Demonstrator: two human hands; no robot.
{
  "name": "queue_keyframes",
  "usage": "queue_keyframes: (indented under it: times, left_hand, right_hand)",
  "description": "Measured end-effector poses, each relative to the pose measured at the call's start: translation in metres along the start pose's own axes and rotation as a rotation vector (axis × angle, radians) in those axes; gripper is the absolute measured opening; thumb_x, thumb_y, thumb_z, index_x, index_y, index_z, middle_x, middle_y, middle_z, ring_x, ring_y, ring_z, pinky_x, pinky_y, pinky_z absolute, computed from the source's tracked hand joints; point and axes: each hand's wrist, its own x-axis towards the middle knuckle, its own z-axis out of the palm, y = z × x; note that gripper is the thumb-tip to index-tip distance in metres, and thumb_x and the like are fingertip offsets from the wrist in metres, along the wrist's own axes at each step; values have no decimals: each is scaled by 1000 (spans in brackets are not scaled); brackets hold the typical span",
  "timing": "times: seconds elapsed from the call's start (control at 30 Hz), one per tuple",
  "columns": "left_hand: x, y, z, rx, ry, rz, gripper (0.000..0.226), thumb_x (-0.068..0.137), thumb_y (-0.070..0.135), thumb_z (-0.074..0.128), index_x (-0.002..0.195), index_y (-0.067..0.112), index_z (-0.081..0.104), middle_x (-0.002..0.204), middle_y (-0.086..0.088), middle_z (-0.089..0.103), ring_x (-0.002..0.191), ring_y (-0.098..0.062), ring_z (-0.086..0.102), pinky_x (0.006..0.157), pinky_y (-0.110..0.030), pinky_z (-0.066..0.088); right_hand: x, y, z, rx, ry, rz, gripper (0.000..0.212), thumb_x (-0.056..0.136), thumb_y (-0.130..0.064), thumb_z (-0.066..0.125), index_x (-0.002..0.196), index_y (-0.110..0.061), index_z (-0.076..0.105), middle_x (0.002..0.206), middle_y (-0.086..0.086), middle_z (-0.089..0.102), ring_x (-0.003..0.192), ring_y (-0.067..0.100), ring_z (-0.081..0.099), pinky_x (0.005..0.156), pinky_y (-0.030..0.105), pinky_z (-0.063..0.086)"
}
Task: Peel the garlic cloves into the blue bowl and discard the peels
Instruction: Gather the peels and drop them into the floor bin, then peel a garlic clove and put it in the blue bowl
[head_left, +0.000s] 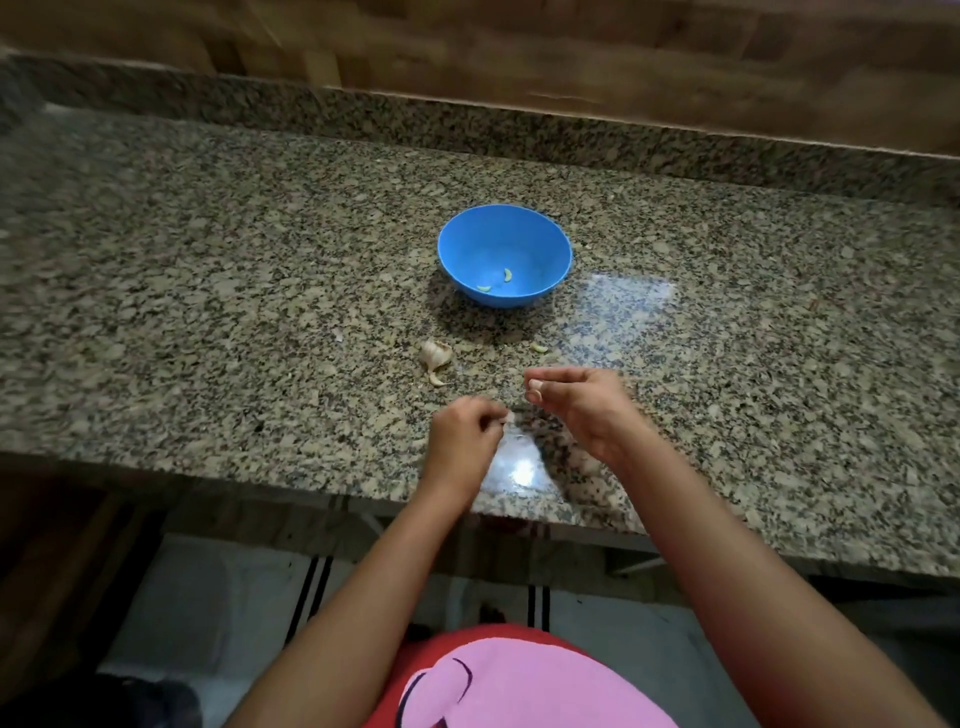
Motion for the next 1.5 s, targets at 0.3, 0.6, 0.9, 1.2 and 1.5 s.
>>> queue_keyframes:
  times: [0.3,0.6,0.9,1.2,1.5]
  left_hand:
    - [-48,-45,-114,-1102,397,-532,19,80,-15,59,78,2,66,67,-1,71,64,-8,66,65,-16,55]
    - [-195,-177,-258,-1226,865,-588,17,82,-13,58,81,2,66,66,-1,71,64,-7,67,63,-14,53]
    - [-328,-305,-340,-1270,1273,-773,17,87,-15,50,87,-3,62,61,-1,70,59,-6,67,63,-12,54]
    - [-370,-394,-369,-1236,1406,-984,27,87,-18,47,113,-21,53,97,-24,67,72,-17,69,75,-19,54]
    - [-357,-487,-349,-1298,1292,-1253,30,90,-12,46,120,-12,51,99,-15,61,78,-15,58,69,-18,51]
  right_hand:
    - [-23,17,120,-116,-415,116,20,84,15,51,82,2,65,72,10,68,66,14,68,69,19,57]
    - [-98,127,348,-359,-846,263,18,84,14,53,83,2,65,68,7,69,63,11,67,66,18,56]
    - [-167,249,523,-630,-1038,411,12,87,12,52,91,8,63,76,11,61,57,9,64,58,13,53]
    - [-173,353,619,-761,-999,481,16,84,19,52,97,14,61,68,14,60,69,21,57,61,20,56]
    - [-134,443,654,-900,-697,554,23,92,11,46,75,-1,57,76,14,52,66,23,53,79,37,53]
